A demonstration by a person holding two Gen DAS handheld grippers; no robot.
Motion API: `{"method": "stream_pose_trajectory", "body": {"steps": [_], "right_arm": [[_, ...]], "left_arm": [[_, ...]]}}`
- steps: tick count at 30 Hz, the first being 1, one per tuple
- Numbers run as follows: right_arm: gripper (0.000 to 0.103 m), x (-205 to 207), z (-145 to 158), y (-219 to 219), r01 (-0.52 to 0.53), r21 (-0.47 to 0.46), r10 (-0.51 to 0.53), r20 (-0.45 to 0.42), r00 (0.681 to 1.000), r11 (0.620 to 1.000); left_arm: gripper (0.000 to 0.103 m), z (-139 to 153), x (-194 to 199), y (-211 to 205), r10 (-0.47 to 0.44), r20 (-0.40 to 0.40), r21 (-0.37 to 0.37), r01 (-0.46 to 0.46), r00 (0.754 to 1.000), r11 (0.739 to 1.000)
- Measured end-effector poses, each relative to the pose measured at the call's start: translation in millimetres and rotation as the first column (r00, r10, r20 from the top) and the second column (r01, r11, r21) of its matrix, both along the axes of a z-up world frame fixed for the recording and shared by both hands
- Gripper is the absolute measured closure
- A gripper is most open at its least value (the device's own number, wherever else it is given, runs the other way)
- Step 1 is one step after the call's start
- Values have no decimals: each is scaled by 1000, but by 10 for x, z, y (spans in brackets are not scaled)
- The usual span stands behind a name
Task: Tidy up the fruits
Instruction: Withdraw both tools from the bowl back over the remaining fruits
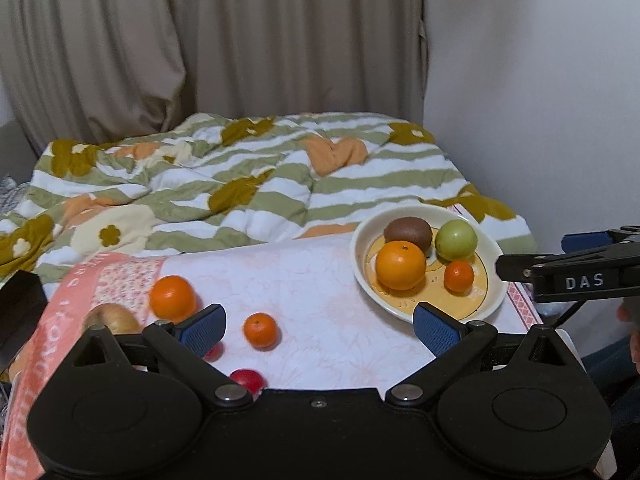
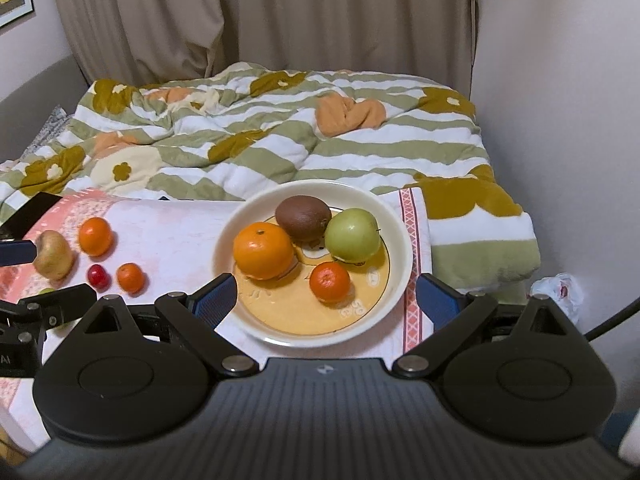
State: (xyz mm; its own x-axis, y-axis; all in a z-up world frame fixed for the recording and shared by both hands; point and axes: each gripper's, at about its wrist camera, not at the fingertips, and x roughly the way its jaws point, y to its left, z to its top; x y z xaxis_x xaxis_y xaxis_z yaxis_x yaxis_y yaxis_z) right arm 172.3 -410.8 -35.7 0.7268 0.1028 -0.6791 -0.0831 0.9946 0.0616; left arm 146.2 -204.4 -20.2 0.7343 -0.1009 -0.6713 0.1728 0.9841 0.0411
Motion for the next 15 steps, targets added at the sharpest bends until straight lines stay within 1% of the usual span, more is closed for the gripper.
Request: {"method": "stream_pose_trajectory", "body": {"steps": [5, 10, 15], "right_arm": [[0, -200, 141, 78, -36, 3, 36, 18, 999, 999], [0, -370, 246, 221, -70, 9, 69, 33, 997, 998], [0, -462, 304, 393, -72, 27, 71, 38, 997, 997]], "left_arm": [[1, 112, -245, 181, 59, 28, 14, -59, 998, 998], [1, 187, -429, 437, 121, 37, 20, -122, 992, 992], [1, 217, -567, 734, 170, 45, 35, -171, 984, 985]]}}
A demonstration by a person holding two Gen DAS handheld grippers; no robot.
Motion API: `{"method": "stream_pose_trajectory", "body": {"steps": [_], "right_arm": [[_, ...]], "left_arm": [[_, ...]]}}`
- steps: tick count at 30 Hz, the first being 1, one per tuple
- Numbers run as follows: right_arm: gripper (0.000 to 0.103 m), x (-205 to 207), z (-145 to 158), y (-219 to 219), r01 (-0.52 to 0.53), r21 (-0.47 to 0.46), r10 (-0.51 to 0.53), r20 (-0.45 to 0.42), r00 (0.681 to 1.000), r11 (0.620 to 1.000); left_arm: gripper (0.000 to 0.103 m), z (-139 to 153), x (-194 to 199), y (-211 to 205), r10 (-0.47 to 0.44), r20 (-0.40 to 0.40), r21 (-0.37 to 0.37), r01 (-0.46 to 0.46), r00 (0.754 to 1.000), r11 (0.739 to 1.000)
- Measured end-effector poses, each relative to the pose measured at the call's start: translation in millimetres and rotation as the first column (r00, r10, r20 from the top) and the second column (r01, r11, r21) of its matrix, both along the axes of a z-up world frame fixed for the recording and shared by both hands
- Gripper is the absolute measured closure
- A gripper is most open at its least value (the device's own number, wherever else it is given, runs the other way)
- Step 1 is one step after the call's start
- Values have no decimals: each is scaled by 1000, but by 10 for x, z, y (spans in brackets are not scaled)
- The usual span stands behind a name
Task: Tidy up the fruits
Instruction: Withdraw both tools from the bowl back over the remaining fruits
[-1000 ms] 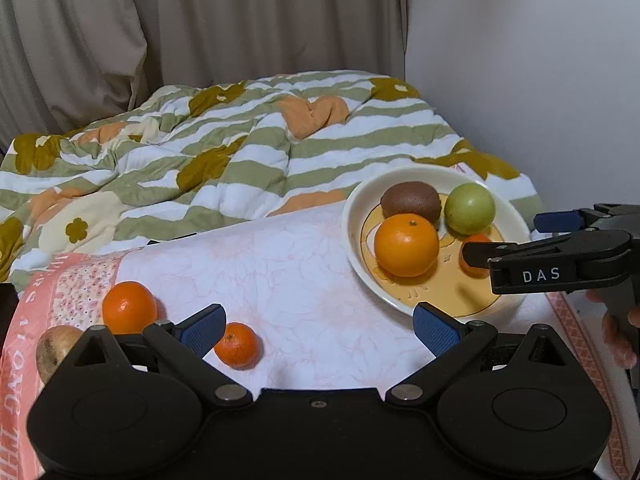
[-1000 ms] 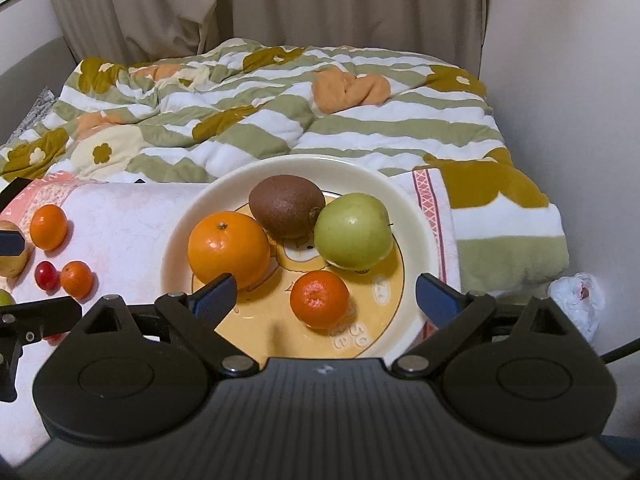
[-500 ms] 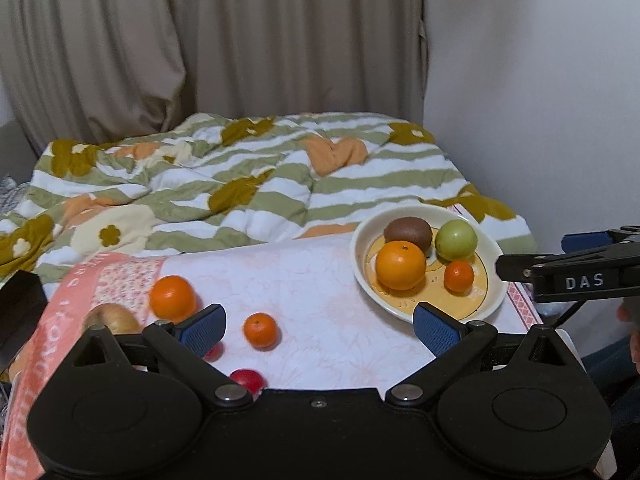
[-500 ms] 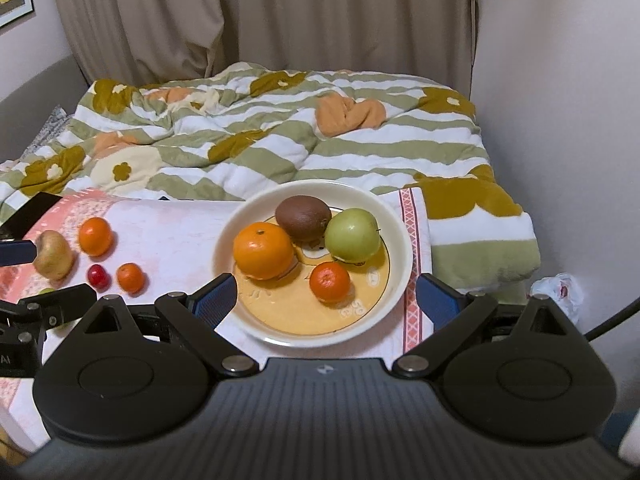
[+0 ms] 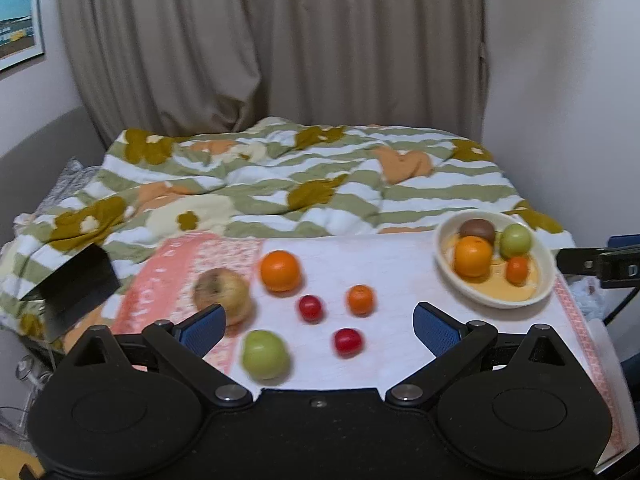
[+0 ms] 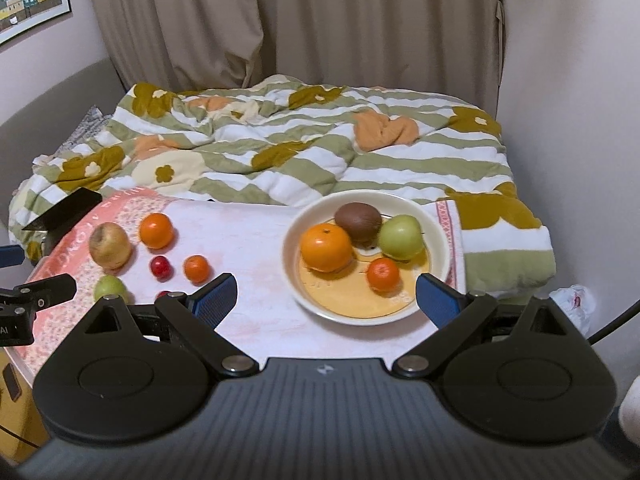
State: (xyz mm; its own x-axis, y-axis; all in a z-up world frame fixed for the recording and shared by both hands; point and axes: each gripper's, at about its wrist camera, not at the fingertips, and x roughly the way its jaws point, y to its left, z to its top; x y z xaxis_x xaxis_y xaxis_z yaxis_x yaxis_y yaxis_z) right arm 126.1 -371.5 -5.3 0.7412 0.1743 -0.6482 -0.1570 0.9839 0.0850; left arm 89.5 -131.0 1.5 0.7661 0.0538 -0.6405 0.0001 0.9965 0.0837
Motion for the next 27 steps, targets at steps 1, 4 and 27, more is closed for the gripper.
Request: {"method": "stream_pose_trajectory", "body": {"steps": [1, 4, 27], "right_arm": [[0, -10, 6, 39, 2, 2, -2, 0, 1000, 1000], [0, -39, 13, 185, 12, 7, -12, 0, 1000, 1000], [0, 123, -331, 1765, 247, 3, -247, -61, 967, 969]], "left_arm": [[1, 2, -15, 62, 6, 1, -4, -6, 1000, 1000], [1, 5, -49, 302, 16, 7, -24, -16, 1000, 1000], [1, -379, 782, 1760, -208, -106, -29, 206, 972, 978]]}}
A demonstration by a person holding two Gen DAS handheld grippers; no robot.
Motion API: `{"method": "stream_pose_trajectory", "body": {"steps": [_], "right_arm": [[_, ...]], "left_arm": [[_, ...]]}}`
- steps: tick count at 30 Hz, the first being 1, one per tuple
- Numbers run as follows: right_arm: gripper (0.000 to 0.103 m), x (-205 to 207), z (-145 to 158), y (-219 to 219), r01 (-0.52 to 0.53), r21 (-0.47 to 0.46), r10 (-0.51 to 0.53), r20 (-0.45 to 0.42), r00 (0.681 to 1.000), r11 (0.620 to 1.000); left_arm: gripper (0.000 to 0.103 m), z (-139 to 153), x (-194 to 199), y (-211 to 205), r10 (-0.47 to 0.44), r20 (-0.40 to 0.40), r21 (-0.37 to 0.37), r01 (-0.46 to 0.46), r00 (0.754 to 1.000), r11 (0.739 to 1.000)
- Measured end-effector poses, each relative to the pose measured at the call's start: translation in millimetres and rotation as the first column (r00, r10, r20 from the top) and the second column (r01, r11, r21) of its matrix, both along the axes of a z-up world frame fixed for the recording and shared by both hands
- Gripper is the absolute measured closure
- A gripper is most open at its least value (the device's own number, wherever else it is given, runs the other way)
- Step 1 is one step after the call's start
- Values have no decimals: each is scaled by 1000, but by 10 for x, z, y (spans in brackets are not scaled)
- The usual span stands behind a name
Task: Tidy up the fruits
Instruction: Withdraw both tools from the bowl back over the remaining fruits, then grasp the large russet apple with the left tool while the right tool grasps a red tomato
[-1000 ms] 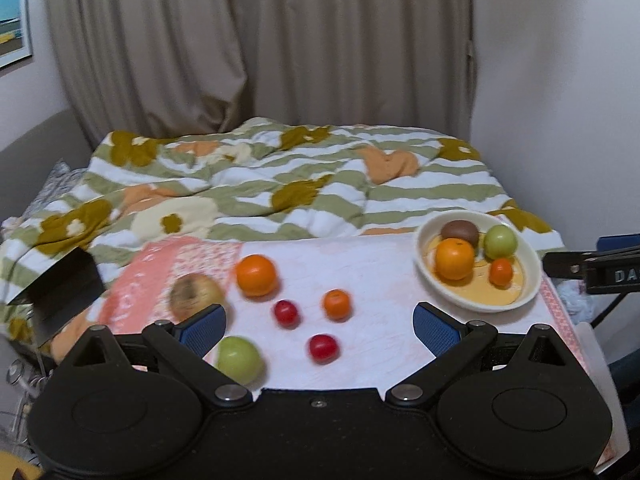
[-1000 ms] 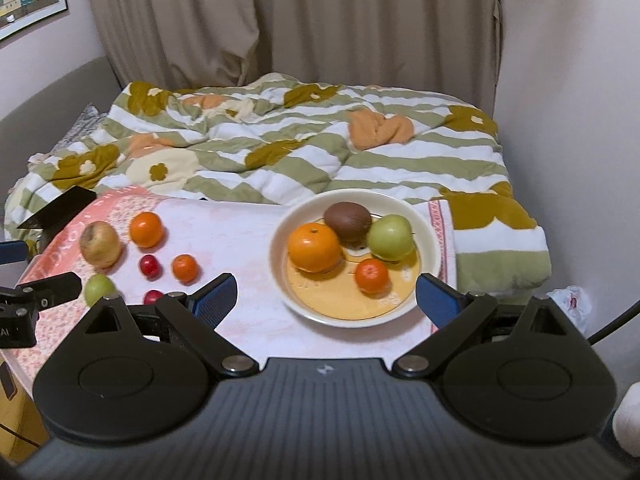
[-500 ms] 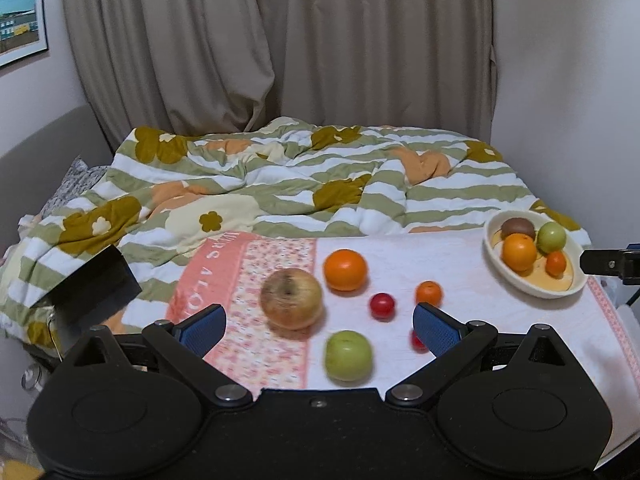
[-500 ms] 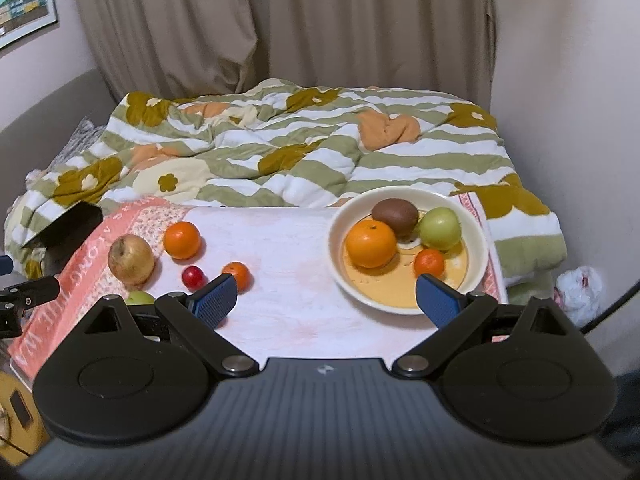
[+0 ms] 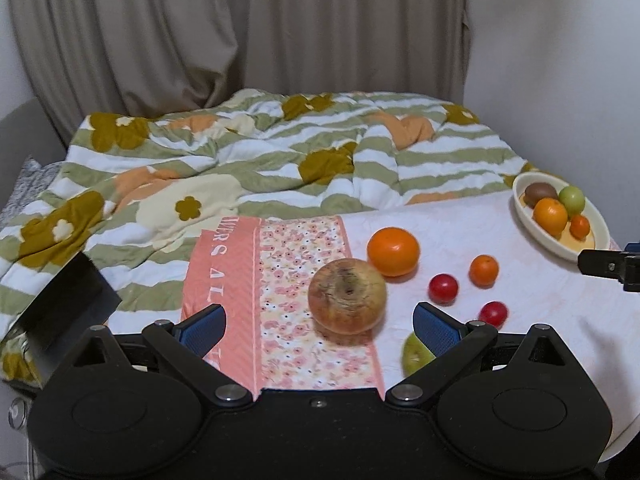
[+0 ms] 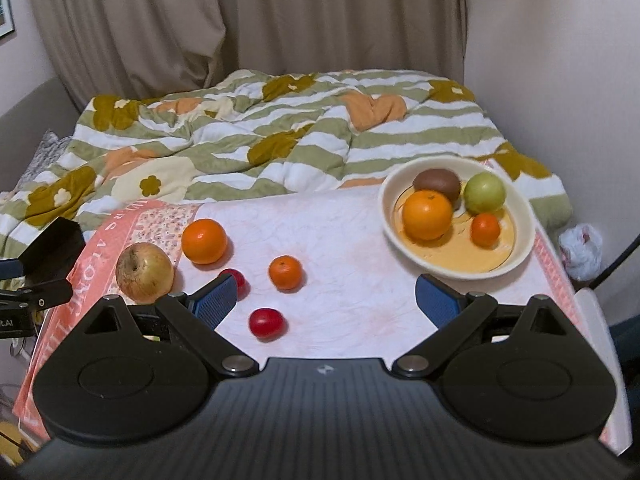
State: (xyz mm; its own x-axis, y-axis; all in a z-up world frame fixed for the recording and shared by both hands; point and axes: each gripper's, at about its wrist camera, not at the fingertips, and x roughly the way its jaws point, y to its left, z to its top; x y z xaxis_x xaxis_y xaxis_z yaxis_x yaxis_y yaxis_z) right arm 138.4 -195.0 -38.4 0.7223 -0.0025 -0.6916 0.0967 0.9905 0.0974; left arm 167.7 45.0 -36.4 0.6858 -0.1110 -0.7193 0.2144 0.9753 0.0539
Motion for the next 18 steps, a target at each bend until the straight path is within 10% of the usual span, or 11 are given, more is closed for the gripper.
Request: {"method": "stream_pose_trajectory", "body": {"steps": [18], "right_arm": [[3, 412, -794, 398, -47, -33, 42, -146, 988, 998]], "left_arm": [[2, -548, 692, -168, -84, -115, 13, 86, 990, 996]]}}
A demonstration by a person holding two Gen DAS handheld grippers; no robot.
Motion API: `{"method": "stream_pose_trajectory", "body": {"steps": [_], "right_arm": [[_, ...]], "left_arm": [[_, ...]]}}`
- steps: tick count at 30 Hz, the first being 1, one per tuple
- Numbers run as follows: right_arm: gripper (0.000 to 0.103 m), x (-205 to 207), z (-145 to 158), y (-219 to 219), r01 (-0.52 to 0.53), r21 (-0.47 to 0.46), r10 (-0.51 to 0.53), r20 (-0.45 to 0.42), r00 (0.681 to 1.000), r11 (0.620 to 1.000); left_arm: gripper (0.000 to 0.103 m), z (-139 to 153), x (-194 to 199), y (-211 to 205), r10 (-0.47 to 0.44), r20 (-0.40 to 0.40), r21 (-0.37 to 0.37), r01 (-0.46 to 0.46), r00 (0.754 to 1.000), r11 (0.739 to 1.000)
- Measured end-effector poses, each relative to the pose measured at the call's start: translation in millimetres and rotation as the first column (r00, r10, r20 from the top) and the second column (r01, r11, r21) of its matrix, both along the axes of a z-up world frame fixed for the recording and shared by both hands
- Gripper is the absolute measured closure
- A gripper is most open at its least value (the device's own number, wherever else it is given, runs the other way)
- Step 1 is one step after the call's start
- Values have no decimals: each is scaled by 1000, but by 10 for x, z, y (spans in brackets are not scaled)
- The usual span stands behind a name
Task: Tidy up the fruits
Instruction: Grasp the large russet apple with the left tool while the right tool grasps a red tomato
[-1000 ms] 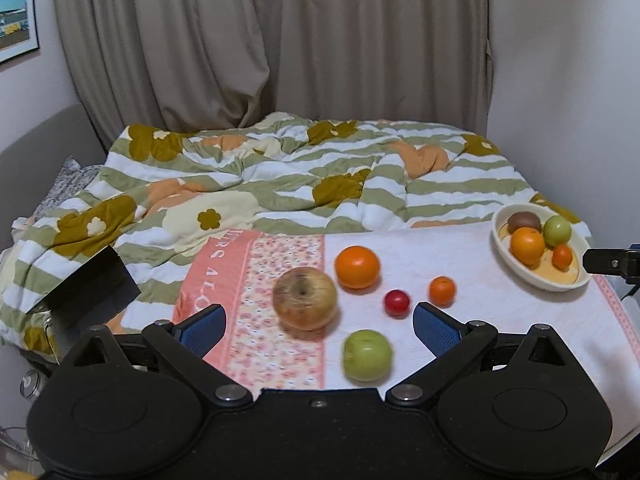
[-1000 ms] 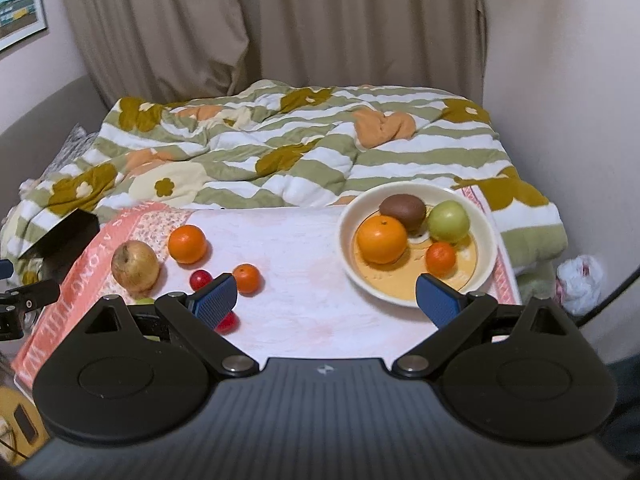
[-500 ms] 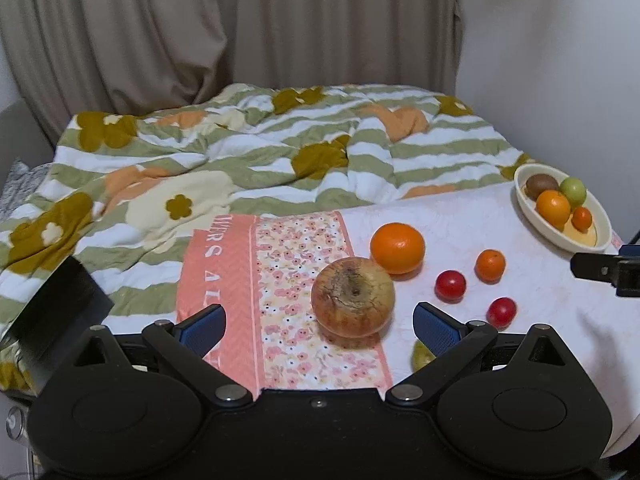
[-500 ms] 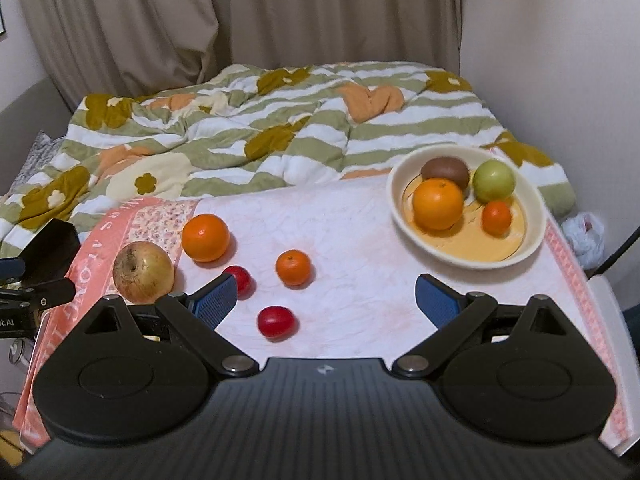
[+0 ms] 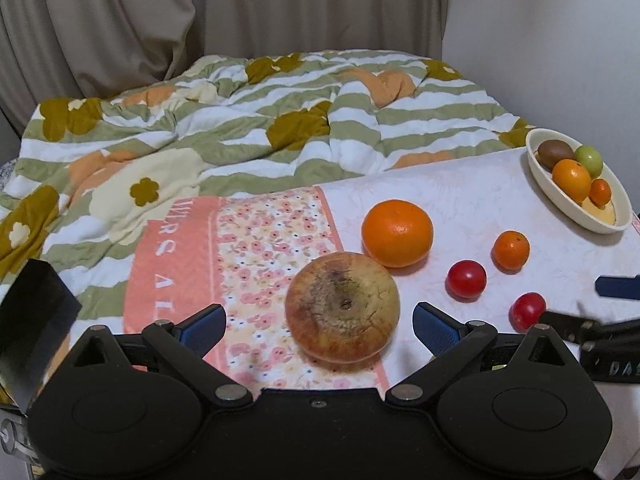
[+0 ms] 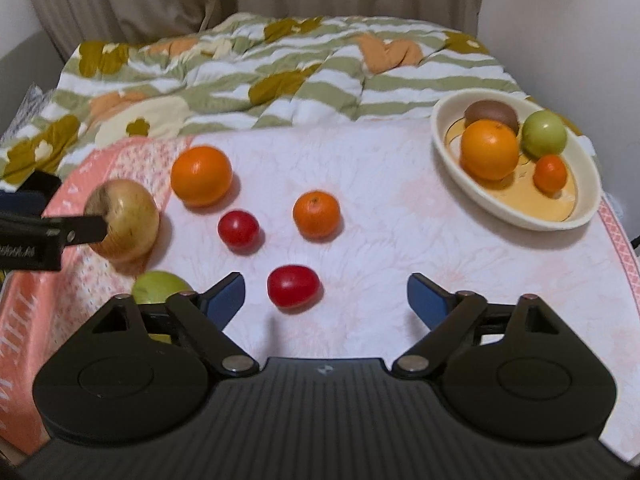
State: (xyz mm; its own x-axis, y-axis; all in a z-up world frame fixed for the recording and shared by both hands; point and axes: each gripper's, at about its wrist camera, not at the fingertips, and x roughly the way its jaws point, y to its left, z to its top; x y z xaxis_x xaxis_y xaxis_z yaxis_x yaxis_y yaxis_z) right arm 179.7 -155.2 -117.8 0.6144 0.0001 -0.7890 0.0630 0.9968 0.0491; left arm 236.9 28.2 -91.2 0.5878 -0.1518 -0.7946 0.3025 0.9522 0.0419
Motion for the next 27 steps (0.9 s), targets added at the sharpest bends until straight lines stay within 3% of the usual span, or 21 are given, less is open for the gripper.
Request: {"method": "stream_pose_trajectory", "body": {"steps": [7, 9, 11, 17, 21, 27], "right_arm": [[11, 124, -185, 14, -36, 16, 36, -40, 999, 999], [20, 149, -214, 30, -55, 21, 56, -49, 997, 998], [21, 163, -240, 55, -71, 16, 72, -54, 996, 997], [28, 194, -264, 105, -103, 2, 103, -59, 993, 995], [33, 220, -264, 117, -114, -12, 113, -59, 992, 993], [39, 216, -259, 106, -125, -15, 124, -58, 991, 992]], "left_arm": [[2, -184, 138, -125, 10, -35, 12, -10, 999, 1000], [4, -223, 162, -153, 14, -45, 10, -14, 999, 1000], [4, -248, 177, -169, 17, -48, 13, -16, 999, 1000], [10, -305, 208, -183, 23, -59, 14, -23, 998, 1000], [24, -333, 219, -177, 17, -73, -2, -17, 997, 1000], [24, -327, 190, -177, 20, -71, -4, -20, 997, 1000]]}}
